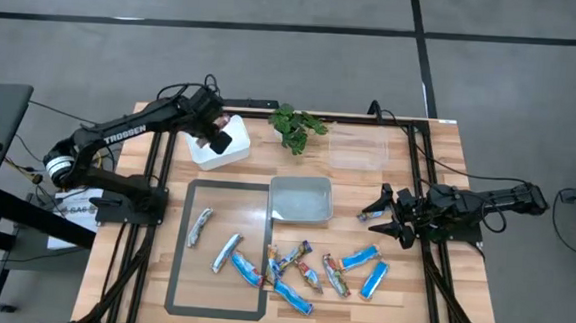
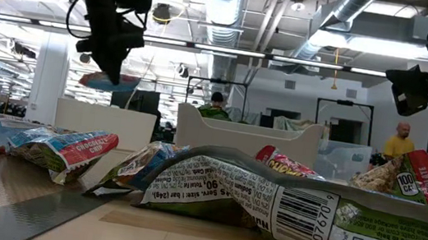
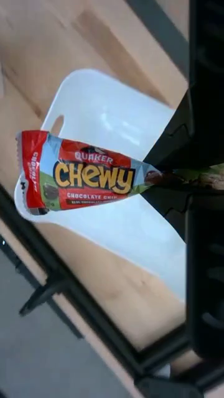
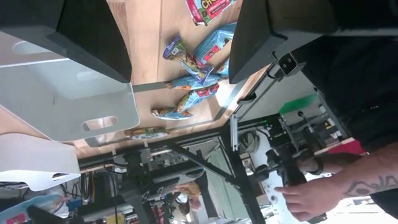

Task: Pick and place Granola Bars by type
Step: Put the red granola bar into the white bin

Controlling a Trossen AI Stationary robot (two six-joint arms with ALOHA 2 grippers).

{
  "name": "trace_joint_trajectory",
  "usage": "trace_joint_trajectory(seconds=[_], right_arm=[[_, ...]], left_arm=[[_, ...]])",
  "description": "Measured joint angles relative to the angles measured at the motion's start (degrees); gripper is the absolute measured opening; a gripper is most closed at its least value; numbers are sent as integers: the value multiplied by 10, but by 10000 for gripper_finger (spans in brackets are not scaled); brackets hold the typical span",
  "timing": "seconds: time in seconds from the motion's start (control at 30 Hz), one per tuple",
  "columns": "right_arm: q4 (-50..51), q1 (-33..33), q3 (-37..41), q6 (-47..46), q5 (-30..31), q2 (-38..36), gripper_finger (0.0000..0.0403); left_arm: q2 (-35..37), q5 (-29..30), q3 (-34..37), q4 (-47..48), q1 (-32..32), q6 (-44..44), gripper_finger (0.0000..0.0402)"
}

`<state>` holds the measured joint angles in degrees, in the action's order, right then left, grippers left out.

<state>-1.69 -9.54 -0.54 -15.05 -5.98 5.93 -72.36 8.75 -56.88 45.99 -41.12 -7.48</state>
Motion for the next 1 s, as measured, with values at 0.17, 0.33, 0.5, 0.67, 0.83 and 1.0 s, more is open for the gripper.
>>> trace_joint_trajectory(seconds=[0.17, 0.33, 0.5, 0.67, 0.83, 1.0], right_arm=[[0, 0, 0, 0, 0, 0, 265], [0, 0, 0, 0, 0, 0, 265], [0, 0, 0, 0, 0, 0, 265], [0, 0, 0, 0, 0, 0, 265], [0, 0, 0, 0, 0, 0, 265], [0, 0, 0, 0, 0, 0, 265]], left_arm=[[0, 41, 0, -5, -7, -5, 29], [0, 44, 0, -4, -7, -4, 50], [0, 37, 0, -4, -7, -4, 107], [0, 37, 0, -4, -7, -4, 149], [0, 37, 0, -7, -1, -4, 161], [0, 13, 0, -42, 22, -3, 157]])
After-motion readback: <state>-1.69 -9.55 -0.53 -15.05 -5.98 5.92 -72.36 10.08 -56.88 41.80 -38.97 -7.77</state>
